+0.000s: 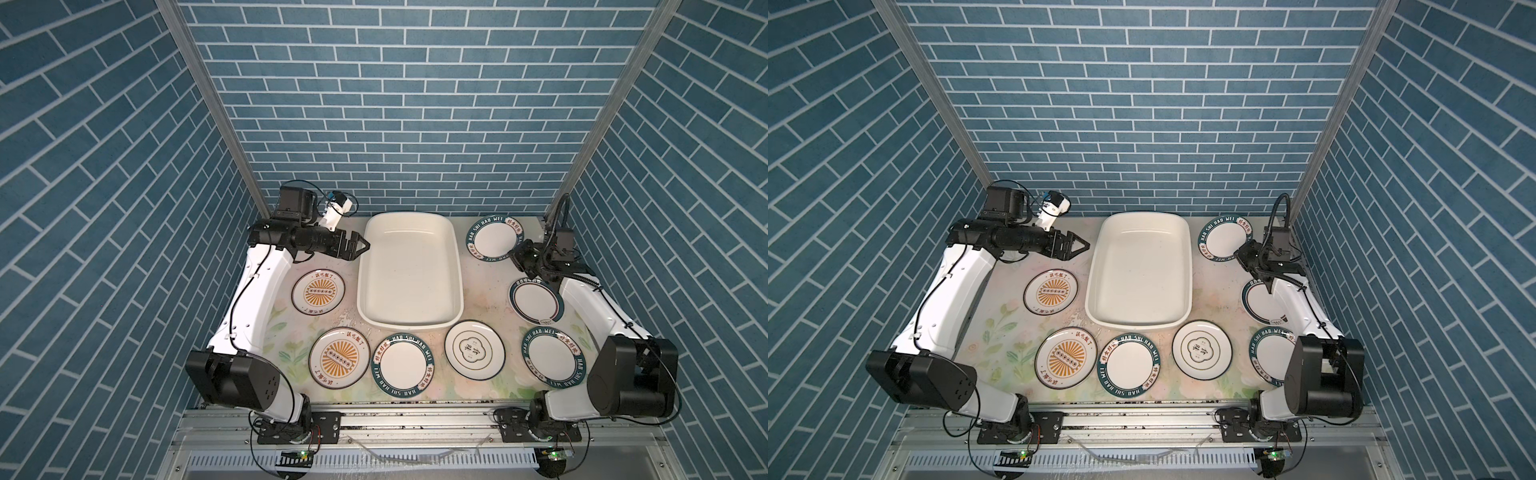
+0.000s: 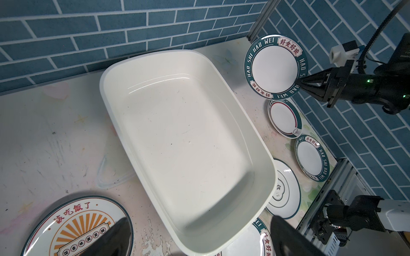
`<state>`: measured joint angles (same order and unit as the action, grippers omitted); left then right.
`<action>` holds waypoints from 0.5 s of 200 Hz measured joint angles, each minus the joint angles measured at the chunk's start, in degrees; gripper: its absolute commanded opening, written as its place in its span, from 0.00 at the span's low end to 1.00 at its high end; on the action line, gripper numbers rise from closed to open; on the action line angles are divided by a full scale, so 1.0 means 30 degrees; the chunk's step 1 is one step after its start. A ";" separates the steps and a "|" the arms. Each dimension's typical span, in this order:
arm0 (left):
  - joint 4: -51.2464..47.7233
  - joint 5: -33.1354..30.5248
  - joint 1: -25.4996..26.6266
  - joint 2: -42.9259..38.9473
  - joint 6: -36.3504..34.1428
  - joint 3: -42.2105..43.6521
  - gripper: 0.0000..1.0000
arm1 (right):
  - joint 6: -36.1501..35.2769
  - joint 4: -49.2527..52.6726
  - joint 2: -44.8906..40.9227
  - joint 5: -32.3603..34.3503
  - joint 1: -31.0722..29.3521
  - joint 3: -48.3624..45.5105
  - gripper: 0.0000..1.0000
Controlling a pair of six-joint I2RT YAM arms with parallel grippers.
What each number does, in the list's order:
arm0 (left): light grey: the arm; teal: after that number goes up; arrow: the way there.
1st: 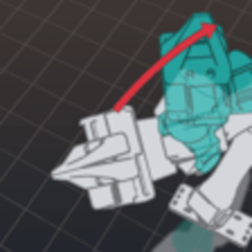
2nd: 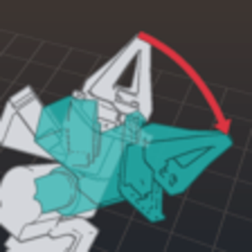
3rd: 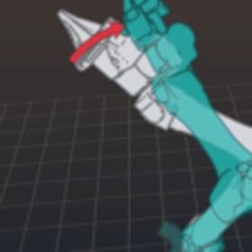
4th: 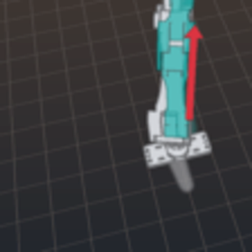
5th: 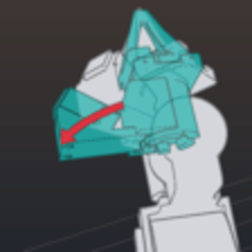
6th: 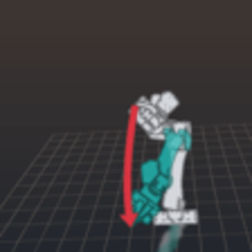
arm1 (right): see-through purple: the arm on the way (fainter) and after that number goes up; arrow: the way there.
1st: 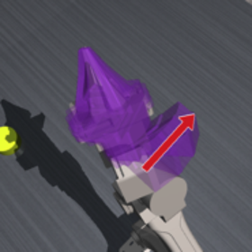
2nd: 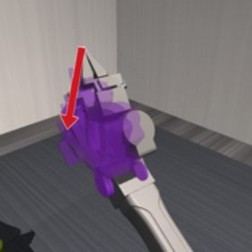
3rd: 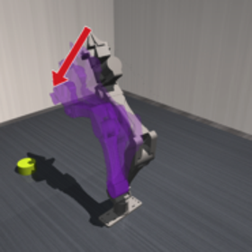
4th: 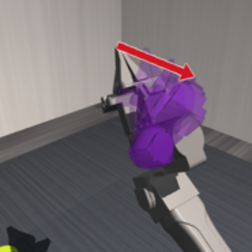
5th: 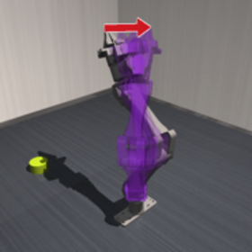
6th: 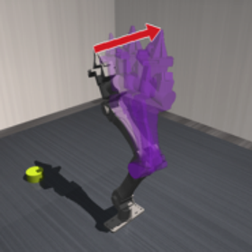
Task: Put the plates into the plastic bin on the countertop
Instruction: 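Lift the plate upright and carry it over the white bin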
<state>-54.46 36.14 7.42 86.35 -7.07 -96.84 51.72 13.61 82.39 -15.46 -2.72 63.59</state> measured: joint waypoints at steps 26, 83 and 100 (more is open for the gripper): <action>-0.0007 -0.0117 0.0000 -0.0036 0.0000 -0.0029 1.00 | -0.0124 0.0488 0.0430 0.0335 -0.1661 0.1625 0.00; -0.0029 -0.0459 0.0000 -0.0066 -0.0015 -0.0430 1.00 | -0.0036 -0.0772 0.3592 0.0743 -0.4947 0.4167 0.00; -0.0029 -0.0474 0.0000 -0.0073 -0.0007 -0.0532 0.99 | 0.0160 -0.1115 0.5020 0.0780 -0.5661 0.4612 0.00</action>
<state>-54.54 34.72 7.42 86.13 -7.09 -98.43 52.21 10.26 97.45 -13.13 -19.70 77.43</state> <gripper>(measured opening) 0.995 0.074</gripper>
